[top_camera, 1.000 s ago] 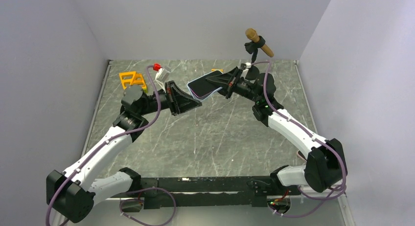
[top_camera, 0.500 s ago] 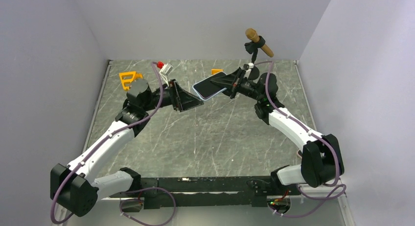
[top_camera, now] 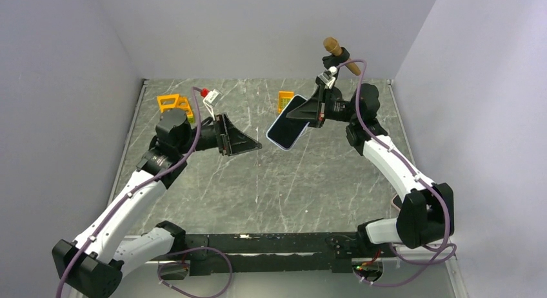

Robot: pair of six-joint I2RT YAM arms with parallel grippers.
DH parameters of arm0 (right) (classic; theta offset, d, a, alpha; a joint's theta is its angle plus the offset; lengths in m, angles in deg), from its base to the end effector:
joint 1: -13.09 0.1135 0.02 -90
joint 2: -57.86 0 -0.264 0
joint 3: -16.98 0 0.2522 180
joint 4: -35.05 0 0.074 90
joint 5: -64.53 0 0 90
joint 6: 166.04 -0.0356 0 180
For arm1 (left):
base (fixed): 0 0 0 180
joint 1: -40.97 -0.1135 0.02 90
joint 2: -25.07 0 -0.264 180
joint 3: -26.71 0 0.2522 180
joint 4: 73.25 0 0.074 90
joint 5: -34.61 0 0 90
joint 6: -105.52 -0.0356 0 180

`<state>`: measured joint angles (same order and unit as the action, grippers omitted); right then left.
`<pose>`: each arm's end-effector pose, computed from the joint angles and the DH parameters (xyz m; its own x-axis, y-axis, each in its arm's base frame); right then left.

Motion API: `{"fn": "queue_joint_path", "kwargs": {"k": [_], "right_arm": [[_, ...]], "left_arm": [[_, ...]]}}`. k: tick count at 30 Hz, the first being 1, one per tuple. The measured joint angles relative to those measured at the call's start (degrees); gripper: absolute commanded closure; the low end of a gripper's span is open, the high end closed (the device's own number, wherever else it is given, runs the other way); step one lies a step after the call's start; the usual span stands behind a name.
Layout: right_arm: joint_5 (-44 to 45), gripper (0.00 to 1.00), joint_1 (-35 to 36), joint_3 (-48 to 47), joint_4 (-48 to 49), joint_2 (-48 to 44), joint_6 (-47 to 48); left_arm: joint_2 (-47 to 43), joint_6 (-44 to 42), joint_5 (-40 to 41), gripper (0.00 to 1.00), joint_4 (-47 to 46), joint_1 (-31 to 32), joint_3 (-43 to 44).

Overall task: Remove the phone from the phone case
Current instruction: Remove the phone case from the phone.

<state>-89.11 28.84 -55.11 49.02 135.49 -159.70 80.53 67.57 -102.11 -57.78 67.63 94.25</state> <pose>0.2833 0.1130 0.3602 -0.9521 0.1900 -0.2398 -0.2477 -0.0189 0.9686 0.1807 -0.1197 0.3779 -0.7872 -0.2097 -0.5800 0.5469 0.1972 -0.8136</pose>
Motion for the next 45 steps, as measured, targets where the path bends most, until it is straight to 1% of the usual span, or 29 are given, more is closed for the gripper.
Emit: {"fn": "queue_joint_path", "kwargs": {"k": [2, 5, 7, 9, 12, 15, 23, 26, 27, 30, 32, 33, 35, 37, 40, 43, 45], "right_arm": [[-1.42, 1.00, 0.11, -0.37, -2.45, -0.76, 2.71], [-2.78, 1.00, 0.11, -0.33, -5.25, -2.40, 5.31], [-3.06, 1.00, 0.17, -0.33, -5.68, -3.21, 6.19], [-3.23, 1.00, 0.20, -0.33, -6.19, -3.85, 6.84], [-3.63, 1.00, 0.20, -0.33, -6.82, -4.37, 7.58], [-4.22, 1.00, 0.20, -0.31, -7.52, -4.55, 8.09], [-4.48, 1.00, 0.24, 0.61, -9.25, -5.53, 9.22], [-4.52, 1.00, 0.35, 0.66, -9.27, -5.68, 9.35], [-4.52, 1.00, 0.37, 0.66, -9.33, -5.68, 9.42], [-4.63, 1.00, 0.68, 0.66, -9.35, -5.70, 9.70], [-4.83, 1.00, 0.96, 0.66, -9.35, -5.73, 9.77], [-5.05, 1.00, 1.03, 0.66, -9.27, -5.79, 9.90], [-5.38, 1.00, 0.87, 0.72, -8.68, -6.25, 10.58], [-5.73, 1.00, 0.70, 0.76, -7.85, -6.51, 10.38], [-5.88, 1.00, 0.74, 1.01, -3.82, -6.21, 6.73], [-5.31, 1.00, 0.81, 1.86, 7.26, -4.35, -2.58], [-5.03, 1.00, 0.83, 2.34, 17.53, -2.08, -10.25]], "left_arm": [[0.79, 1.27, -0.90, 0.25, -1.86, 0.07, 0.37], [2.62, 2.71, -1.51, 0.25, -4.07, 1.03, 0.37], [4.13, 2.97, -1.77, 0.29, -4.39, 2.60, 0.72], [5.53, 3.17, -2.16, 0.38, -4.42, 4.55, 1.27], [6.69, 3.26, -2.54, 0.43, -4.42, 6.80, 1.44], [6.95, 3.87, -2.56, 0.49, -5.73, 7.61, 1.42], [8.28, 5.64, -3.41, 0.54, -9.09, 7.78, 1.42], [9.20, 5.97, -3.45, 0.59, -9.29, 7.78, 1.42], [9.33, 6.12, -3.48, 0.62, -9.29, 7.78, 1.42], [9.68, 6.32, -3.80, 0.76, -10.10, 7.78, 1.42], [10.10, 6.58, -4.42, 0.96, -10.99, 7.78, 1.42], [10.45, 7.23, -5.03, 1.00, -11.28, 7.78, 1.42], [11.23, 9.16, -6.47, 1.00, -12.74, 7.69, 1.33], [12.07, 11.43, -8.66, 1.00, -17.81, 7.45, 0.39], [14.34, 17.64, -12.85, 1.00, -31.32, 6.27, -1.99], [17.73, 25.27, -15.82, 1.00, -46.58, 4.83, -2.47], [21.03, 31.08, -17.25, 1.00, -57.37, 4.20, -2.08]]}}
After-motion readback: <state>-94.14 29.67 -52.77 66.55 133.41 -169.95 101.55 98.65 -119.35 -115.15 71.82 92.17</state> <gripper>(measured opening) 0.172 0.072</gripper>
